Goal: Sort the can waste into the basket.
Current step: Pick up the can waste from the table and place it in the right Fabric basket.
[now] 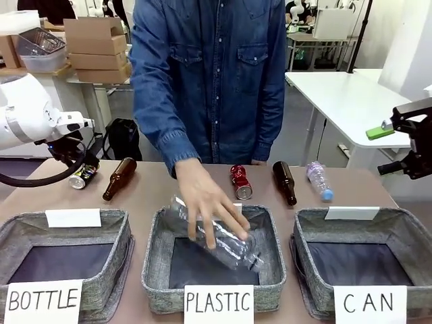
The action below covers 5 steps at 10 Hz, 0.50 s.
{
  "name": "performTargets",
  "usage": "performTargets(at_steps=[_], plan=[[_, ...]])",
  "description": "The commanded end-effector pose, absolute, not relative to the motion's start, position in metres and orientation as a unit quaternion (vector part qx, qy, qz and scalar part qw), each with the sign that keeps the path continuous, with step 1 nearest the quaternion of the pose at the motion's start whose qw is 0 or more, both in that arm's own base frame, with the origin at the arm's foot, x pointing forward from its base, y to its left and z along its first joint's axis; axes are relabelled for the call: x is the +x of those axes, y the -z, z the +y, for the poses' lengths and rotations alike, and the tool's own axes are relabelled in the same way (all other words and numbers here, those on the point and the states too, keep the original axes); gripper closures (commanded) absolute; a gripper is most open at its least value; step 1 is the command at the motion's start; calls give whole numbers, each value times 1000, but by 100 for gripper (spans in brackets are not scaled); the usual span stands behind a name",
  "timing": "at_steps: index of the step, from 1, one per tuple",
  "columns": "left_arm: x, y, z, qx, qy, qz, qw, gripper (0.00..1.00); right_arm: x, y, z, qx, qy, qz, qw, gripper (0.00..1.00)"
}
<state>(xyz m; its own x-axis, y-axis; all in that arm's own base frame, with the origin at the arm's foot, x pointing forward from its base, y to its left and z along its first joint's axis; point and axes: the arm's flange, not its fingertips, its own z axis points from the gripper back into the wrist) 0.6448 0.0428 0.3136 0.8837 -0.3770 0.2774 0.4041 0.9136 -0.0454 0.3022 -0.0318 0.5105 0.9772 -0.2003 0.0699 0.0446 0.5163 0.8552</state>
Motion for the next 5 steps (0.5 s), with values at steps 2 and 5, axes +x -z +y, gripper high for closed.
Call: performTargets(at_steps=[2, 5], plan=[[645, -321, 48, -94, 212, -123, 965, 0, 303, -511, -30, 488, 67, -83, 866, 0], [647, -309, 43, -77, 213, -104, 968, 0, 303, -511, -30, 488, 67, -83, 866, 0]])
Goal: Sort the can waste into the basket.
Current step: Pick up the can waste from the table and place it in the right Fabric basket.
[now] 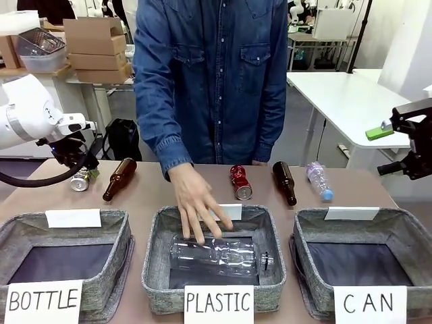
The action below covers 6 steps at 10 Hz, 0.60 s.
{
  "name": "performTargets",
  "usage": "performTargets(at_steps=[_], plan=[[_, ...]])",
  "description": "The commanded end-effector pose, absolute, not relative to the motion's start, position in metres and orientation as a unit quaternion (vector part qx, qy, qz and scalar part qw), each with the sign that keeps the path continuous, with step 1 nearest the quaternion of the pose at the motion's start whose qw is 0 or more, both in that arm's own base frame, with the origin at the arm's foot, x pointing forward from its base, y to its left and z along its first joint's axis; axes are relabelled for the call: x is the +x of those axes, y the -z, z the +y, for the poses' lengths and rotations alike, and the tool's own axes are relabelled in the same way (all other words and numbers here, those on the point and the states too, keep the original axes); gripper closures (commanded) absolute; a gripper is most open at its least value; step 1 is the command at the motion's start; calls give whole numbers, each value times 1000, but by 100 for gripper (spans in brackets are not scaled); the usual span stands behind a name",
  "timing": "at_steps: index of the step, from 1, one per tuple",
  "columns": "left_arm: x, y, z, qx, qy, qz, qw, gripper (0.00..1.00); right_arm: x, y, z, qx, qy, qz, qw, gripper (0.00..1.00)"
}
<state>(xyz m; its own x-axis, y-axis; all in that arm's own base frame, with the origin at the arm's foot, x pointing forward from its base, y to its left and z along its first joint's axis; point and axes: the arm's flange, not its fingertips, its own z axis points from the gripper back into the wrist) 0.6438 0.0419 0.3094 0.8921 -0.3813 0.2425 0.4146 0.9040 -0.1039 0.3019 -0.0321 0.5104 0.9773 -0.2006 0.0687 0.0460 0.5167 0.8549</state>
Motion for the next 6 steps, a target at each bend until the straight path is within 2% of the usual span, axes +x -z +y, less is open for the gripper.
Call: performTargets(at_steps=[1, 2, 3, 4, 5, 6], plan=[[648, -308, 42, -85, 216, -104, 967, 0, 303, -511, -30, 488, 67, -83, 866, 0], [650, -309, 41, -80, 215, -105, 968, 0, 303, -511, -30, 488, 67, -83, 866, 0], [652, -309, 41, -71, 211, -109, 969, 48, 303, -511, -30, 488, 67, -83, 866, 0], [652, -310, 40, -62, 205, -107, 971, 60, 303, -511, -30, 488, 67, -83, 866, 0], [651, -310, 40, -62, 206, -108, 971, 100, 303, -511, -30, 488, 67, -83, 866, 0], [649, -310, 41, -60, 202, -111, 971, 100, 303, -511, -30, 488, 67, -83, 866, 0]])
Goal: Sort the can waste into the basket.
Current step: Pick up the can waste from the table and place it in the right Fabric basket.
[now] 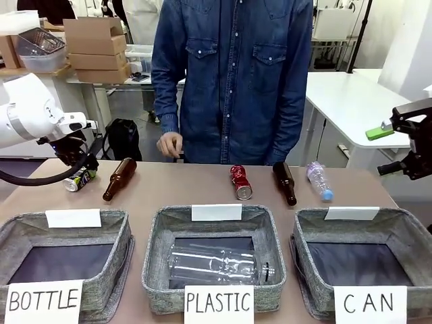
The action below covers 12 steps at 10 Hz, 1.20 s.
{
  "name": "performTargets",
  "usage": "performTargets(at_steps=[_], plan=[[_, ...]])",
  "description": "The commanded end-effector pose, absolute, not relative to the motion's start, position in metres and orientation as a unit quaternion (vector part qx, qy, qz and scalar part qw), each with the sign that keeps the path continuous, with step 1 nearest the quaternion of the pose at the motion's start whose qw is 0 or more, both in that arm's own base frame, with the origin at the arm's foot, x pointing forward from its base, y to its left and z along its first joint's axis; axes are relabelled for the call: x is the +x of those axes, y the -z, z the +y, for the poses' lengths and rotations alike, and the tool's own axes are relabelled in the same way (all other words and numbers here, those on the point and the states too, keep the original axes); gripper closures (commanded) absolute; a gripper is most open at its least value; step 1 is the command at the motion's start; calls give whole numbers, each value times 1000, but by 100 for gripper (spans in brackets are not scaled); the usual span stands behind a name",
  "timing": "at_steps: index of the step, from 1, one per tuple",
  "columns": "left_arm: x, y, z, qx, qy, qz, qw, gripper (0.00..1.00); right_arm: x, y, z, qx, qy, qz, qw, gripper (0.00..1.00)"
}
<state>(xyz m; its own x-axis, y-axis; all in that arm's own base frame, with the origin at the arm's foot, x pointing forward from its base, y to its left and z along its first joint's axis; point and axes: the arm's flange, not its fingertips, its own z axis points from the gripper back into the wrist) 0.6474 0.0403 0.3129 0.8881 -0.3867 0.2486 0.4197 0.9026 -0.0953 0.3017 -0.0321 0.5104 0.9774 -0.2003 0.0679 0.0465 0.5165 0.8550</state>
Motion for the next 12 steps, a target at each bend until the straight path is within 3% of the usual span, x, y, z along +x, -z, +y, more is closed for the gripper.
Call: performTargets(at_steps=[1, 5, 6, 9, 11, 12], plan=[[646, -315, 44, -65, 202, -110, 971, 100, 303, -511, -30, 488, 67, -83, 866, 0], [640, -328, 49, -72, 203, -110, 970, 100, 303, -511, -30, 488, 67, -83, 866, 0], [626, -354, 55, -74, 221, -100, 967, 100, 303, -511, -30, 488, 67, -83, 866, 0], [508, -515, 77, -124, 323, -141, 927, 100, 303, -511, -30, 488, 67, -83, 866, 0], [426, -553, 61, -167, 444, -234, 849, 100, 303, -511, -30, 488, 67, -83, 866, 0], [392, -555, 53, -185, 523, -287, 781, 100, 303, -511, -30, 488, 67, -83, 866, 0]])
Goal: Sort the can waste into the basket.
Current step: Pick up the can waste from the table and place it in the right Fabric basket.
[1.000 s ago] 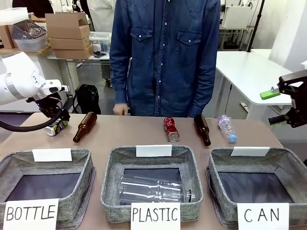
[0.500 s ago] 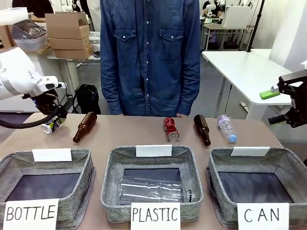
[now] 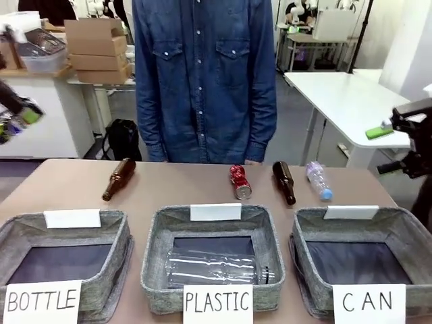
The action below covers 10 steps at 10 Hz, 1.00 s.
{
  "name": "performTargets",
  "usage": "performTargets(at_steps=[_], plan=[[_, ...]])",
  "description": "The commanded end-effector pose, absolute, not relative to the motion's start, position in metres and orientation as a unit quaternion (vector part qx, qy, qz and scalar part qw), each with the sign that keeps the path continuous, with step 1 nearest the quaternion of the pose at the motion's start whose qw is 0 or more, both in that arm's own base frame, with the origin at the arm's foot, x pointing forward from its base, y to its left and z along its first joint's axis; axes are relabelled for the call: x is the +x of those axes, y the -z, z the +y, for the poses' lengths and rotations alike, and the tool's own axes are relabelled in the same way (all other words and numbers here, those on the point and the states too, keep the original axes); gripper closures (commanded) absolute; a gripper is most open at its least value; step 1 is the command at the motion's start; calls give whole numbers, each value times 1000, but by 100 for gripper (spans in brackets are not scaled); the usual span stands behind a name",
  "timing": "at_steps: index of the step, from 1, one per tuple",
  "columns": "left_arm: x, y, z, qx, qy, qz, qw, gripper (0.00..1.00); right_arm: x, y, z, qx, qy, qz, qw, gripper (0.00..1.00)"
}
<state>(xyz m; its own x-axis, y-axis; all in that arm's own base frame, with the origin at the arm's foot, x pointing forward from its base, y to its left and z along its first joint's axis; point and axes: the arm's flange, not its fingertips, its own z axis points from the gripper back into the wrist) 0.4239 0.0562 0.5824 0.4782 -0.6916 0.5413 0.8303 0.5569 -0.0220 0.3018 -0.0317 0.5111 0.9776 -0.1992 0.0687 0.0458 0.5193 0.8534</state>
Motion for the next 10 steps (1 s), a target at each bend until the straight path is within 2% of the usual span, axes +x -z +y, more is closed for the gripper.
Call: performTargets(at_steps=[1, 2, 3, 4, 9, 10], plan=[[378, -553, 49, -208, 606, -292, 710, 100, 303, -511, -30, 488, 67, -83, 866, 0], [371, -548, 46, -244, 702, -274, 610, 100, 303, -511, -30, 488, 67, -83, 866, 0], [375, -542, 42, -237, 710, -314, 584, 100, 303, -511, -30, 488, 67, -83, 866, 0], [366, -568, 38, -174, 579, -278, 747, 100, 303, -511, -30, 488, 67, -83, 866, 0], [366, -568, 38, -174, 579, -278, 747, 100, 303, -511, -30, 488, 67, -83, 866, 0], [365, -568, 43, -178, 582, -281, 742, 49, 303, -511, -30, 488, 67, -83, 866, 0]])
